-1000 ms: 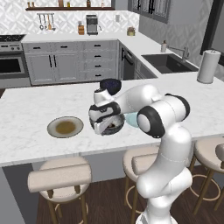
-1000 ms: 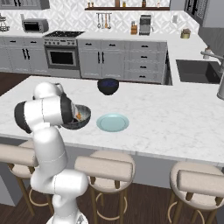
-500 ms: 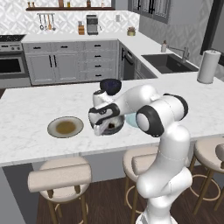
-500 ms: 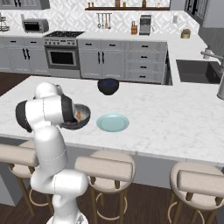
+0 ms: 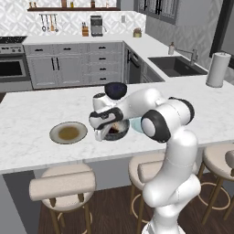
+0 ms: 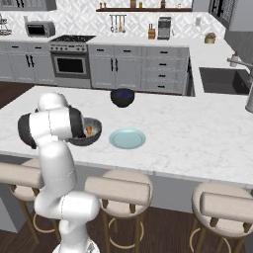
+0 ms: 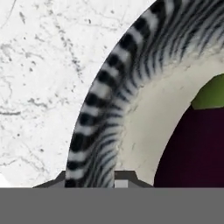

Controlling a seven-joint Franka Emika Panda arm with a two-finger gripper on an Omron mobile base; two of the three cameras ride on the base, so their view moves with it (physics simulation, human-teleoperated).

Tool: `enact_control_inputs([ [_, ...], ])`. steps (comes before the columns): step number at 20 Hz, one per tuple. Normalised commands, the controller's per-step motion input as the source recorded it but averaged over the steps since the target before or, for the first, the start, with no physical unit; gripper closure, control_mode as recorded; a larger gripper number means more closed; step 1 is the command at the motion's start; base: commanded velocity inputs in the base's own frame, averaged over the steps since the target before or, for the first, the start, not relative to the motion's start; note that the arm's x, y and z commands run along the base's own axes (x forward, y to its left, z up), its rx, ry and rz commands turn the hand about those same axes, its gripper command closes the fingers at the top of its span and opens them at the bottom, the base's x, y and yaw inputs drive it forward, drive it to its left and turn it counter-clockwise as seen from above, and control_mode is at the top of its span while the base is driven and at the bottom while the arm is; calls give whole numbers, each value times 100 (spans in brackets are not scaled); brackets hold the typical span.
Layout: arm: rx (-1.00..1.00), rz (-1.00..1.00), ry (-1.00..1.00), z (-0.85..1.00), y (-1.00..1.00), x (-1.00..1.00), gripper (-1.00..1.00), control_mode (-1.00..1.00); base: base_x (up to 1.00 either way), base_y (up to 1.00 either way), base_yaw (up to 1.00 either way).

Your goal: Pick the chicken drumstick and eggplant from their plates and place them in the bowl. Then put the bowl in the fridge.

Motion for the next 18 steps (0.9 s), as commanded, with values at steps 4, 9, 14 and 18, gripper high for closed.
enact_control_inputs([
  [4,0,15,-2,55,0,-42,100,-100,0,0,0],
  [9,0,17,-5,65,0,-68,100,-100,0,0,0],
  [14,3,21,-14,55,-1,-99,100,-100,0,0,0],
  [18,5,30,-20,40,-23,-100,100,-100,0,0,0],
])
